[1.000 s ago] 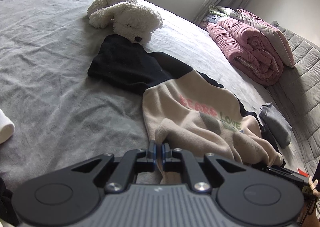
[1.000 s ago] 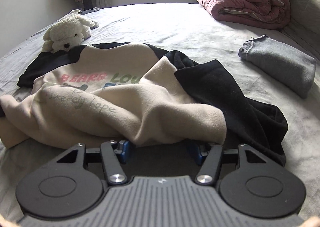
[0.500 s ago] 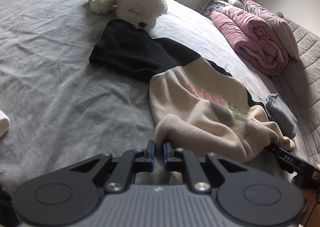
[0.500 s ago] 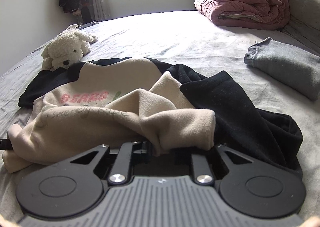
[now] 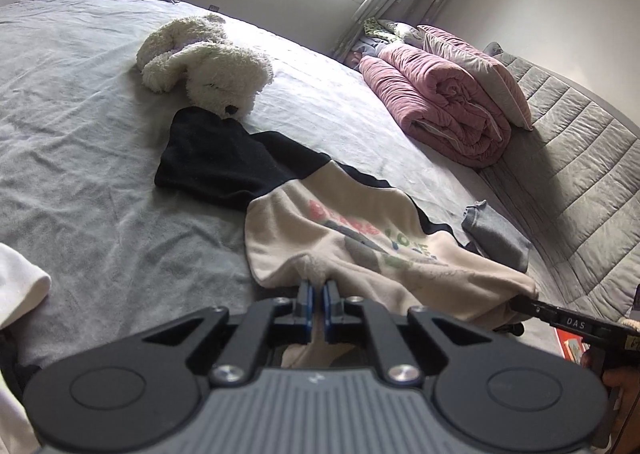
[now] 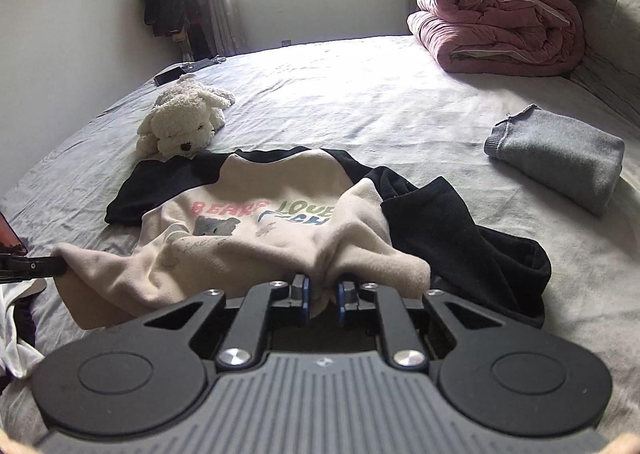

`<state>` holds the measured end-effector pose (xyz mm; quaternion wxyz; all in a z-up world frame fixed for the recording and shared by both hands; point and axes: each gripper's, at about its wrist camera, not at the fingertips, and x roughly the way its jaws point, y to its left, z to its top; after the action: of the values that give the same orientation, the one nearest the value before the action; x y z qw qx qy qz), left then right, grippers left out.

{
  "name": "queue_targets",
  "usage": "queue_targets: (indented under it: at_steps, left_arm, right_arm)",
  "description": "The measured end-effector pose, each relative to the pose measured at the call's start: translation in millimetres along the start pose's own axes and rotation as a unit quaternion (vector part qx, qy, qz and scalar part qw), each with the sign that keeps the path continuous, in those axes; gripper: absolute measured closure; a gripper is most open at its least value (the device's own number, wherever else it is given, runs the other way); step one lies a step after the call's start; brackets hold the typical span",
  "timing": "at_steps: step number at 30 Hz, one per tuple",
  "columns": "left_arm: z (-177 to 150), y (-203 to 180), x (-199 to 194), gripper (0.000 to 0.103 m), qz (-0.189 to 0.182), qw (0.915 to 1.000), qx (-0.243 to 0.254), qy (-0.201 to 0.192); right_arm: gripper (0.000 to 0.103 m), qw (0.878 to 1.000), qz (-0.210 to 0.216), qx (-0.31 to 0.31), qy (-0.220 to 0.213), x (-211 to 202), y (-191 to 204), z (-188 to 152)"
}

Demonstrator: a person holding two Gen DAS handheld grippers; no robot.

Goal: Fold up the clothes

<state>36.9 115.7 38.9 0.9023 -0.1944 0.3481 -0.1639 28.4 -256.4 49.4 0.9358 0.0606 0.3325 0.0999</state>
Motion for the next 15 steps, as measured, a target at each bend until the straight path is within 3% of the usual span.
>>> queue_targets:
  at_steps: [5,10,15]
  left_arm:
    - [2,-2,-20,0.099,-0.021,0.9997,-0.009,-0.004]
    - [3,3,-8,0.098,0.016,0.9999,-0.005,0.0]
    - [3,17,31,0.098,0.063,0.9976,-0.017,0.024]
  right_arm:
    - [0.094,0.999,0.021,0.026,0.001,-28,-1,1]
    - [0.094,0.998,0.022,0.053,0.011,-3,-6,6]
    - [0.093,0.997,0.014,0.069,0.029,40,-13,10]
